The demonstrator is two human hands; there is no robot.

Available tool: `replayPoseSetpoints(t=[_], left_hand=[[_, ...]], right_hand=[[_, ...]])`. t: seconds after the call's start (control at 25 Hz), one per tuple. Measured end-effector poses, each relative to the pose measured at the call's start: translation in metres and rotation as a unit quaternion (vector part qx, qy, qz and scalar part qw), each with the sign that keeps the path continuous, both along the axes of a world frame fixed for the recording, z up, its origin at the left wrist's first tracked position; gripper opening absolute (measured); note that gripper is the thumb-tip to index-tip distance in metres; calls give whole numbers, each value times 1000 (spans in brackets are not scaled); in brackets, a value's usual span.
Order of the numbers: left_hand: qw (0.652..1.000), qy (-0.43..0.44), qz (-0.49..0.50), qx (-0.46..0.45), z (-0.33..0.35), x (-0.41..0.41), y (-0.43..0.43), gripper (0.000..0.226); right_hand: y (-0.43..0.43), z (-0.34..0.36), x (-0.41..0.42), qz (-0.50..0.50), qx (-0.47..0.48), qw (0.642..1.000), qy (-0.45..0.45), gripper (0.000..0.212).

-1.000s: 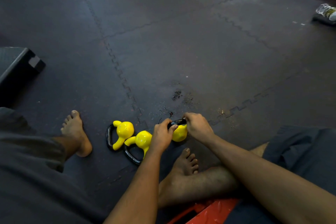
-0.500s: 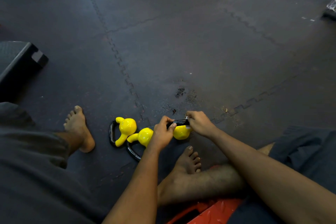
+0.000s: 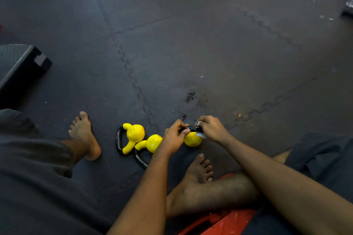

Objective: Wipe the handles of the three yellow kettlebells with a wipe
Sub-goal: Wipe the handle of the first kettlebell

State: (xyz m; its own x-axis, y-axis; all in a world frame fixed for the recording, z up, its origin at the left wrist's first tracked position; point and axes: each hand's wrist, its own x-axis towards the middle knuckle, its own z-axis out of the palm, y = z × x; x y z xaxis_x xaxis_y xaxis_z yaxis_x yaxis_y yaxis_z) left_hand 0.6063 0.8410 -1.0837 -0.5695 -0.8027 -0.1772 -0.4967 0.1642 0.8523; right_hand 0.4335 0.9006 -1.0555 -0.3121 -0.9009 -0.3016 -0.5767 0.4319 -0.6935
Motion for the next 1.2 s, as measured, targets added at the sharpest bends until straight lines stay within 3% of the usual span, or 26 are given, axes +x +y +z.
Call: replayPoseSetpoints(t=[0.24,0.4,0.52,0.72,1.0,1.2], left_hand=[[1000,-15,11,2,0,-4,1,12],[1000,-25,17,6,2,-14,7,19],[999,-32,19,-10,7,-20,10,20],[999,-38,30,-9,12,-18,8,22],[999,-40,37,0,6,-16,3,19],[999,-24,43,-8,10,-16,5,16]], right_hand=[[9,-5,12,32,-81,992,86,15],[5,2,3,-2,5,999,43,18],[6,2,-1,-39,17,999,31,21],[7,9,5,-28,-94,995,17,25],[17,-2,-10,-72,-39,994,76,25],[17,5,13,5,-127,988,87,31]])
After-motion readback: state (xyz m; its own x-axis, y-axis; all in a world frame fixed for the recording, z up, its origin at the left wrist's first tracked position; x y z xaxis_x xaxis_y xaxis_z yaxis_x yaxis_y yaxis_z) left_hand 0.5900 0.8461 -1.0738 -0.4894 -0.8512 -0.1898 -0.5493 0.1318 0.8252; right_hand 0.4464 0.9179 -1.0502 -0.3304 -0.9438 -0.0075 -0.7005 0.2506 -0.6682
